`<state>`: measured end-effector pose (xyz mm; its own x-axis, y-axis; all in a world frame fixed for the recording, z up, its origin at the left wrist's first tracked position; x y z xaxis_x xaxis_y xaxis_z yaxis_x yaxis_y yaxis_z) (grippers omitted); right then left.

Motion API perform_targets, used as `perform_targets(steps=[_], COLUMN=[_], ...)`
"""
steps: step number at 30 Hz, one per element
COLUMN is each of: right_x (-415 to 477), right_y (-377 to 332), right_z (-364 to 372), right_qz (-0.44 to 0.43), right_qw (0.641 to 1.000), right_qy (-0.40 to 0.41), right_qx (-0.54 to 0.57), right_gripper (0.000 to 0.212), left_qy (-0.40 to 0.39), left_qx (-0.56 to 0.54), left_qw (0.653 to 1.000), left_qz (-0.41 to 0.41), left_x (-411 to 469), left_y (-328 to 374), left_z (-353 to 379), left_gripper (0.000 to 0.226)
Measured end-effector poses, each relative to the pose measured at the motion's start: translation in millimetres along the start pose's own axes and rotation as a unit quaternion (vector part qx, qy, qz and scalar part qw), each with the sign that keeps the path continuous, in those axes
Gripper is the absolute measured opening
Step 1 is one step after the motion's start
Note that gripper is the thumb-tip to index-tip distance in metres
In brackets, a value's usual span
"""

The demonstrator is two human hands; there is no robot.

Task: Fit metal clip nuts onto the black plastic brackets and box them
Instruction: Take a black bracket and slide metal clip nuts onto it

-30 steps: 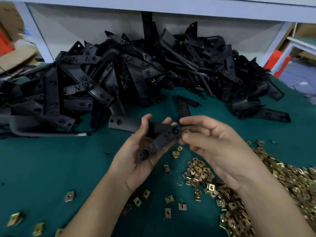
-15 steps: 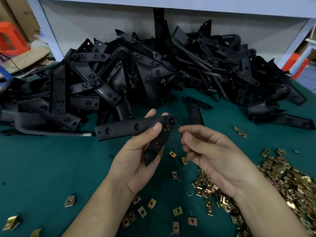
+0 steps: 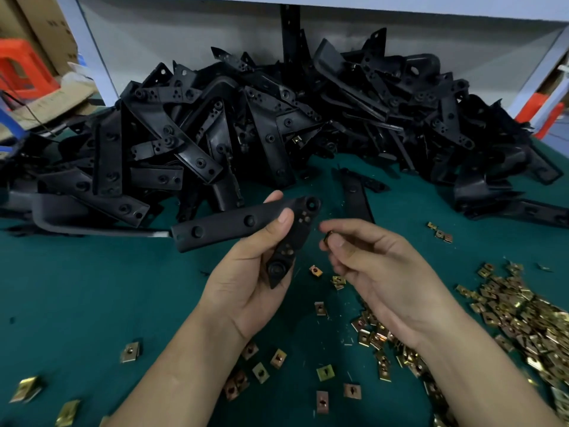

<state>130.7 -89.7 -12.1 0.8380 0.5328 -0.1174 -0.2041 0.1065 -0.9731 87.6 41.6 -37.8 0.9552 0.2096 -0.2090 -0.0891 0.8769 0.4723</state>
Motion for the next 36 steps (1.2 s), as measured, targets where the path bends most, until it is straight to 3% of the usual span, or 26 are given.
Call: perform_targets(steps=[10,20,36], right_x=[-0.4,-0.4,-0.9], right_y=[-1.2,2.1,-0.5], right_z=[-2.0,3.2,1.4], right_qz=[-0.009,0.0,-0.023], right_qw=[0.999,0.997,0.996], right_qy=[0.034,0.026,0.023], right_qx=[0.012,0.078,0.085], right_gripper=[0.027,0.018,0.021], left_qy=[0.003,-0.007,-0.018], left_qx=[0.002,0.002,0.018], left_qw=[1.0,1.0,1.0], left_qz=[-0.014,-0.02,-0.018], left_x=[-1.3,-2.6,-3.9], left_y=[-3.5,-8.0,-7.6], left_z=[0.6,2.4,3.3], left_gripper=[0.055,0.056,0.051])
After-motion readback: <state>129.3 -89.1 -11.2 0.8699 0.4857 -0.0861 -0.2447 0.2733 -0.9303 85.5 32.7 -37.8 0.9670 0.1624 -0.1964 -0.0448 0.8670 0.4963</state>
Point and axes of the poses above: each hand's wrist, its own x-axis towards the middle knuckle, its own z-axis out of the palm, y = z × x, the point moved 7 cm from there along x, towards the middle knuckle, and after that the axes turned 2 degrees about -x, right-handed, at the moved point
